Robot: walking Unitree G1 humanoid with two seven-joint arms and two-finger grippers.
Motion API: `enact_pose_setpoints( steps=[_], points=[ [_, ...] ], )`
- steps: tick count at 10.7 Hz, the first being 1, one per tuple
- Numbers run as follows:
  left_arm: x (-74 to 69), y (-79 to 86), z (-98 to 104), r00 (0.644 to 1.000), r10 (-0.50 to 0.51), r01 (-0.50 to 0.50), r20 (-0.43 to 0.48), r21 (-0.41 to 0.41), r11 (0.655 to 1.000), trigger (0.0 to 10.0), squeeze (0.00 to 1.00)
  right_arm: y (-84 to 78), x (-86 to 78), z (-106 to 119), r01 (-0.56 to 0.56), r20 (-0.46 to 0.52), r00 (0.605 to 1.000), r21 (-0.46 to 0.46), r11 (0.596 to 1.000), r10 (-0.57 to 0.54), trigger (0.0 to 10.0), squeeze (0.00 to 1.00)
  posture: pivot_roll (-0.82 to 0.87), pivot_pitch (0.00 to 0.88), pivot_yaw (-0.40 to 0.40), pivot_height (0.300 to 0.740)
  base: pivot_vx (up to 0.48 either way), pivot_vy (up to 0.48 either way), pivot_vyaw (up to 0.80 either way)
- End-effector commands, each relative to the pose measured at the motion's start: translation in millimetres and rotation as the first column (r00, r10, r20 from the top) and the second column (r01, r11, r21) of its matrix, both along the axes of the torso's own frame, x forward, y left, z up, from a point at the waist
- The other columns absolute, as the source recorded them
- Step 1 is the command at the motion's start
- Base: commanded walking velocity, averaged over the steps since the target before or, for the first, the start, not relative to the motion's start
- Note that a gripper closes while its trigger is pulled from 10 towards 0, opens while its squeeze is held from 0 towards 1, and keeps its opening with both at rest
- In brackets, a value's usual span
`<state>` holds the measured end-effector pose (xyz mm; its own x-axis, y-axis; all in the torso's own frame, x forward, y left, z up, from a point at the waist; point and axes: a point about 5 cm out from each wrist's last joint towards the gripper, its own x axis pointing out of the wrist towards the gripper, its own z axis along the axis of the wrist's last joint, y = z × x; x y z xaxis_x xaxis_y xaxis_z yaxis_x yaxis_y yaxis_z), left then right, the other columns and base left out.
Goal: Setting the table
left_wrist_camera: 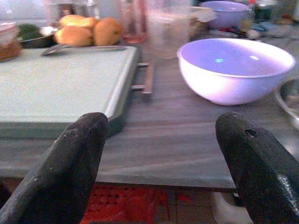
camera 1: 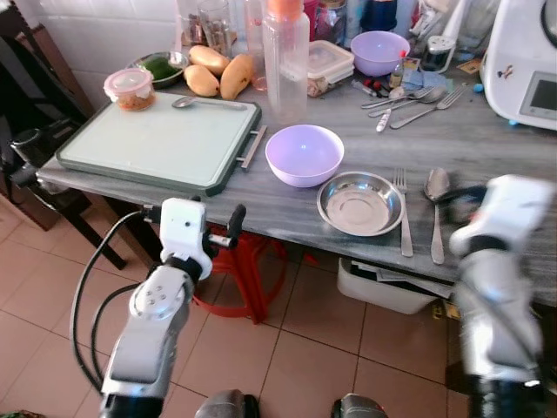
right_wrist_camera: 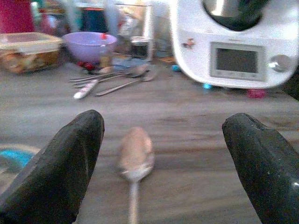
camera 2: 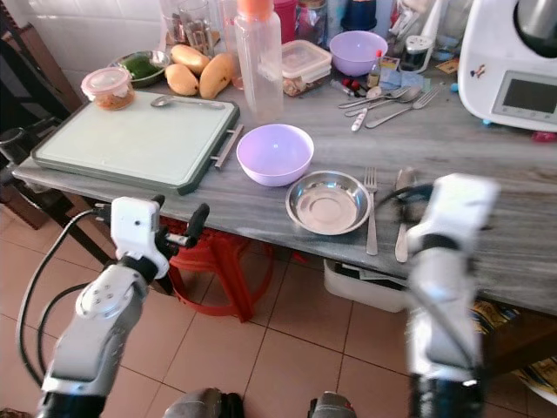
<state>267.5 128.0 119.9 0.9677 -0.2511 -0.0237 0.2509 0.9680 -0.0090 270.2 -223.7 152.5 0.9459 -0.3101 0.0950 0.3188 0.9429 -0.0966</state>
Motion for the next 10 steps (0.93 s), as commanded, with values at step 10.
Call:
enact_pose_setpoints(
  steps=[10],
  points=[
    [9.3,-2.1,-7,0.998,0.056,-0.055,0.017,-0.02,0.998,10.0,0.0,21.2,-1.8,-10,-0.113,0.007,0.994,-0.002,0.994,0.113,10.0,0.0,-0.06,0.0,0.039,0.74,-0.145,0.0,-0.23]
  ],
)
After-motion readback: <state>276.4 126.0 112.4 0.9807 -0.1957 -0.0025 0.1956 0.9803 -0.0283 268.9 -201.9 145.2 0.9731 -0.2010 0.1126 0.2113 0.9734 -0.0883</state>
